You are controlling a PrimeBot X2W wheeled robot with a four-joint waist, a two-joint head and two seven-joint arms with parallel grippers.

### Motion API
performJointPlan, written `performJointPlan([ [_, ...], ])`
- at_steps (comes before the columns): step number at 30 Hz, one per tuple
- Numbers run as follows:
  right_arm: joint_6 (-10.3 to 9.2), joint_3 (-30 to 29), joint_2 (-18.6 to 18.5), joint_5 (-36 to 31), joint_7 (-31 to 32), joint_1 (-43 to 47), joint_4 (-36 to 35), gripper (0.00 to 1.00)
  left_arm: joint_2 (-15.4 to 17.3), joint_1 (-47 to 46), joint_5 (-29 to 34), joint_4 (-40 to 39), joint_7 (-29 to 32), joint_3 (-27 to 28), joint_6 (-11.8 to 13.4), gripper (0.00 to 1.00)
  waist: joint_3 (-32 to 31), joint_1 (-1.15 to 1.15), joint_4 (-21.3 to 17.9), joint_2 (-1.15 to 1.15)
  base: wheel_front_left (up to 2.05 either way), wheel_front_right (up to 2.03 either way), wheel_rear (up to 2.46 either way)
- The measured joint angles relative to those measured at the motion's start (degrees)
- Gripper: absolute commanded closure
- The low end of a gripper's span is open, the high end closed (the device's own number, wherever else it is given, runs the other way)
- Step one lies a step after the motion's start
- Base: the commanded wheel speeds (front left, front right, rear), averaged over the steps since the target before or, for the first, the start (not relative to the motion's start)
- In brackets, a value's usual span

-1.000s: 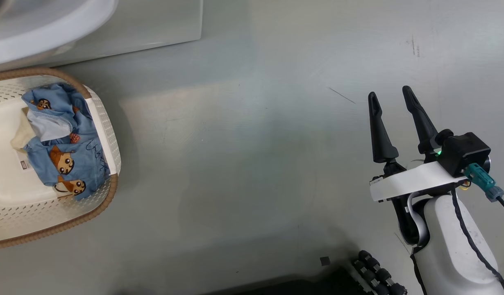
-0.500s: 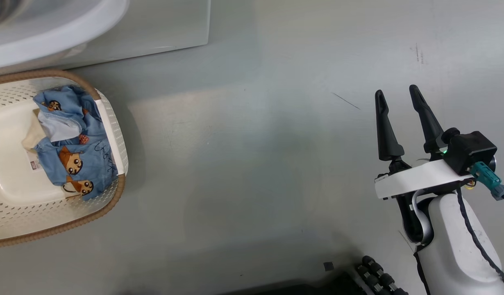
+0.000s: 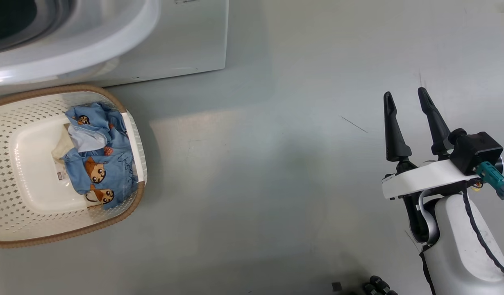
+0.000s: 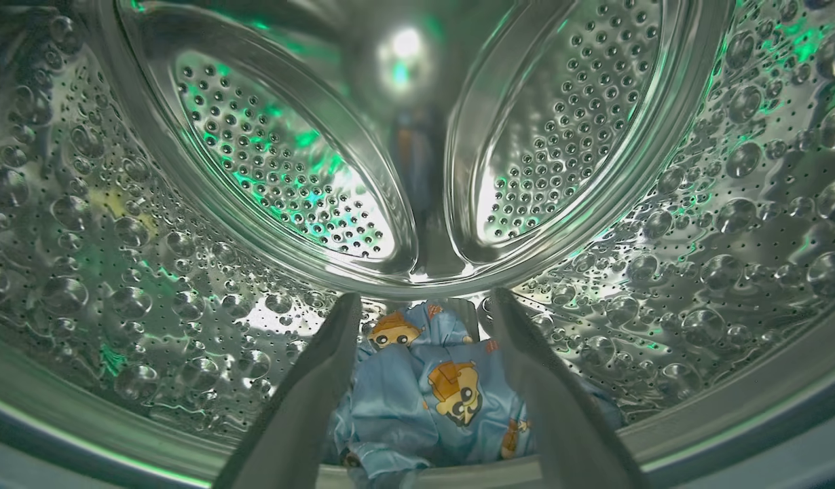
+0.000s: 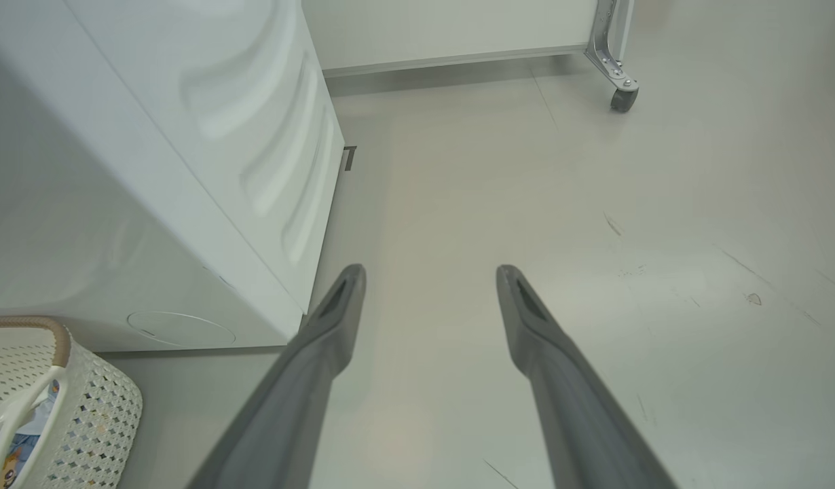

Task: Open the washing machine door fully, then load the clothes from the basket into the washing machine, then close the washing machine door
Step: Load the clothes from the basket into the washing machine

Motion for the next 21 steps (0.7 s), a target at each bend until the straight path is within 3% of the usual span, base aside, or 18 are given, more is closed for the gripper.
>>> performJointPlan([
  [11,0.0,-0.01,-0.04,0.0,0.0,0.56,1.27,0.0,-2.26,8.55,-1.93,1.46,-0.2,1.22,0.0,0.0,-5.74,0.0,1.69,0.0,0.0,0.0,0.0],
  [21,0.0,-0.49,-0.52,0.01,0.0,2.78,2.64,0.0,-3.89,17.19,-1.2,-3.81,-0.2,3.21,0.0,0.0,-12.3,0.0,2.61,0.0,0.0,0.0,0.0],
])
